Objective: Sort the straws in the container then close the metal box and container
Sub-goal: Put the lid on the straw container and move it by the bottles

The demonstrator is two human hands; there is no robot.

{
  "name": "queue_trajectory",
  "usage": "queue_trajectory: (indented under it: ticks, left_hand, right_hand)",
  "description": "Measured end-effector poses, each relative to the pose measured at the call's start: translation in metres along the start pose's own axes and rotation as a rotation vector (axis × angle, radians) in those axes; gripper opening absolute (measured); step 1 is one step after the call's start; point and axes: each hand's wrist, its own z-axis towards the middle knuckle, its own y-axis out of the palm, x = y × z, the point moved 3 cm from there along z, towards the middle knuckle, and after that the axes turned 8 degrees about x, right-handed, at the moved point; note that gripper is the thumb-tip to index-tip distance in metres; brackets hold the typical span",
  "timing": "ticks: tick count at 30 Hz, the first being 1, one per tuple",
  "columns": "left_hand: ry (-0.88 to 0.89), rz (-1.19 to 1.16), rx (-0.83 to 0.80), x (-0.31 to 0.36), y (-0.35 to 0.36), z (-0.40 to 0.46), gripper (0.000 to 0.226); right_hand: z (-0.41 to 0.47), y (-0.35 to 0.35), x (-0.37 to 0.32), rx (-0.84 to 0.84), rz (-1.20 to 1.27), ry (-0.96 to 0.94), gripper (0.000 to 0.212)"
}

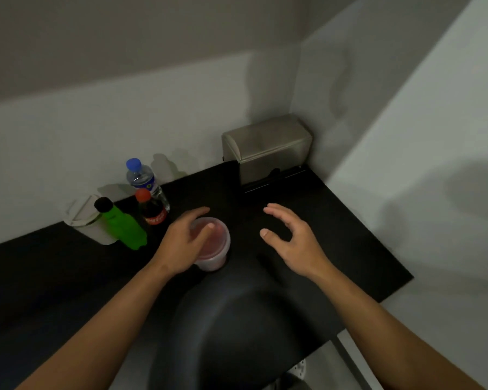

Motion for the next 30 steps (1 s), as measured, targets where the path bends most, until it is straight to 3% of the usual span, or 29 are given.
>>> queue_trajectory:
  ticks: [12,19,30]
  left_hand:
    - [-0.132,-0.209,-0.067,-0.044,-0.001,-0.039,0.076]
    - [-0.079,-0.321,-0.059,-0.045,0.009,-0.061,0.062]
    - [-0.023,-0.354,-0.026,-0.042,0.014,-0.053,0.069]
  right_hand:
    - [-0.041,0.092,-0.004,-0.089,0.000,0.030,0.068]
    - [-0.039,0.118,0.004,-0.081,0.000,0.100,0.075]
    - [-0.021,0.118,0.011,-0.056,-0.026,0.034,0.072]
